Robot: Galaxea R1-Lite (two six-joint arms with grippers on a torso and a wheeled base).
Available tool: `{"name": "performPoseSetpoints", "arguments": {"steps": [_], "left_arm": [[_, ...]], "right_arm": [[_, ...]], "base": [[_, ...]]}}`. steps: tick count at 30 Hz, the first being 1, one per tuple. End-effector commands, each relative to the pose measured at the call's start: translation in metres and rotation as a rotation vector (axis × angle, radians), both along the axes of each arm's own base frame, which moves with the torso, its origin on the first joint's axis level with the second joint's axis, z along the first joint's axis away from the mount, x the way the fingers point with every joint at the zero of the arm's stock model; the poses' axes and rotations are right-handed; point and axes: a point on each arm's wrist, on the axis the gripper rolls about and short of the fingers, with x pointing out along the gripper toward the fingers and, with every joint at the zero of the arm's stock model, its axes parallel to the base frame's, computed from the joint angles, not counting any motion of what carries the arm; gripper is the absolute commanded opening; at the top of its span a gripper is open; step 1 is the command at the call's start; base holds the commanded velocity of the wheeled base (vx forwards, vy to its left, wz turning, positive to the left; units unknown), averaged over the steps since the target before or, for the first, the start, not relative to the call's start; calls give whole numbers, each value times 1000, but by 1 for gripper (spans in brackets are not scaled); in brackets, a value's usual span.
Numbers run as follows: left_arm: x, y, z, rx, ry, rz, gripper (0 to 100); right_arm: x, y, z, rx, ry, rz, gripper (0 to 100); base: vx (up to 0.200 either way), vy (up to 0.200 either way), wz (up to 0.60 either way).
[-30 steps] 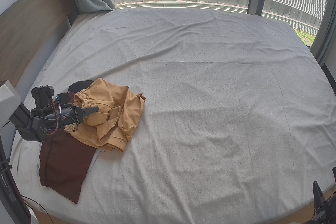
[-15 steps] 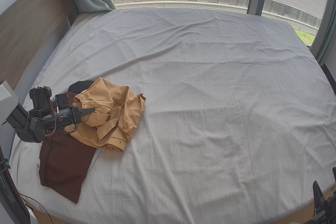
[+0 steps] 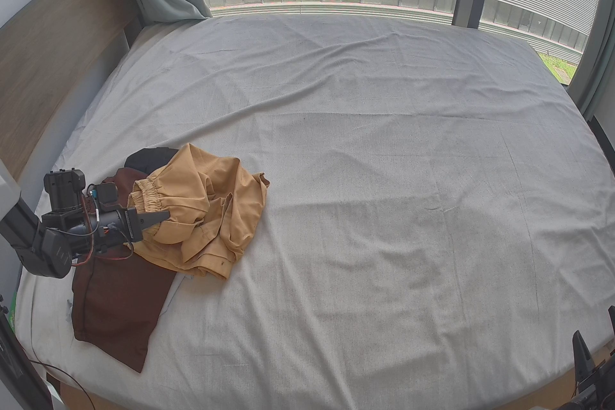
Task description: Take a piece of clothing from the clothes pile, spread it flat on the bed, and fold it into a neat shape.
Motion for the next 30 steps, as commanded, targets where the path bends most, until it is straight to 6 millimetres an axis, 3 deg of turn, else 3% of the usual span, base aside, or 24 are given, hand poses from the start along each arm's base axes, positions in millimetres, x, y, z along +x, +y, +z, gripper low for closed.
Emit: {"name": "performPoseSetpoints", "arguments": {"steps": [1,22,30], "left_arm": [[-9,-2,2,2,-5,-3,0],[-24,-7,2,-38,-11,-2,0],[-31,-25,8,-114,35,-36,0]], "right_arm": [[0,0,-5,-1,2,1,100],[0,0,-5,-1,2,-1,100],[0,0,-5,1,2,-1,100]], "base": [[0,0,0],[0,0,0],[0,0,0]]}}
